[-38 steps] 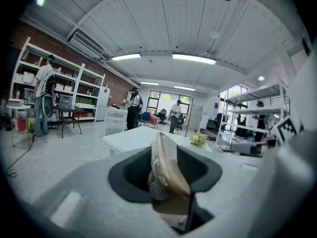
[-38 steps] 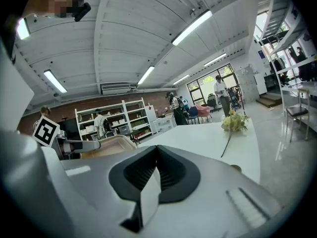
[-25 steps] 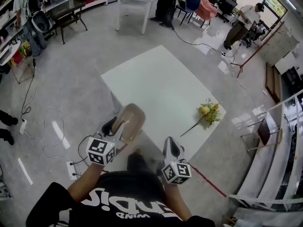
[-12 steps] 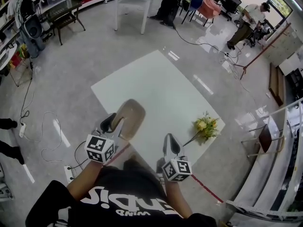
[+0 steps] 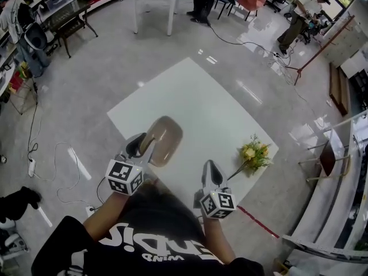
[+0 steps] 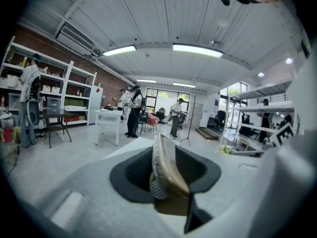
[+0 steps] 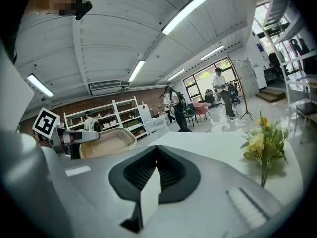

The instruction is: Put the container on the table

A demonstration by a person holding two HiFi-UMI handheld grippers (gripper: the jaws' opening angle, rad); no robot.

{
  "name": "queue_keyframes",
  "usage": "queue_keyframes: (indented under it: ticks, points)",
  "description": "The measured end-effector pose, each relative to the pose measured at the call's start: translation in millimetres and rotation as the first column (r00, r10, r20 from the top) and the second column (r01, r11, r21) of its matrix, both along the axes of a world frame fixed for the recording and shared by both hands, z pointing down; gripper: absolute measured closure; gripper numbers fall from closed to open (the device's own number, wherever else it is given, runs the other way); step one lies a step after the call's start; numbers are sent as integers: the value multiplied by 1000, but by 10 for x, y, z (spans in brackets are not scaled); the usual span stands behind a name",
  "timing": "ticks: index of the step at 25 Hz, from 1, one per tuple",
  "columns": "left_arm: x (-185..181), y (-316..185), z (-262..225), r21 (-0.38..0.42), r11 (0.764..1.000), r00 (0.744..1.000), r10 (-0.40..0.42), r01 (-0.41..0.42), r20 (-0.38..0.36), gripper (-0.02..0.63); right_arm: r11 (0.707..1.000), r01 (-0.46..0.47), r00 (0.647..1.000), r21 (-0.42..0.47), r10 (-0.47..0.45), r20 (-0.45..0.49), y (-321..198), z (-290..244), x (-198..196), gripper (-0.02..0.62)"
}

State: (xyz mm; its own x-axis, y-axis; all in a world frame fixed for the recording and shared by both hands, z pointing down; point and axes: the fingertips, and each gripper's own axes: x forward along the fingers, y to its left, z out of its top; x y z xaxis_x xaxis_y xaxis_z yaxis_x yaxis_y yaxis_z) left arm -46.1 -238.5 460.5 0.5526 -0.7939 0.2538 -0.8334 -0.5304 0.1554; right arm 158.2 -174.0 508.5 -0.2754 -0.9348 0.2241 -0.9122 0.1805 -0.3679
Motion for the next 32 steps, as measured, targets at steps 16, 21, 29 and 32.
queue_keyframes:
  ticks: [16,21,29,32]
  points:
    - [89,-771,465,-69,993,995,97,-98,-14,468,994,-106,994,-12,106,-30,-265,83,-100,595]
    - [168,-934,720,-105,989,994,106,-107,-12,468,993,-120,992,-15,119,-35,-323,110,-86,595]
    - [185,-1071,1119,-170,982,996,84,-84,-4,469,993,-120,992,-23,119,-35,-417,160,-101,595]
    - [169,-1090,1227,-189,979,997,71,-71,-8,469,993,-117,993,-25,116,-36,-436,189,-97,595]
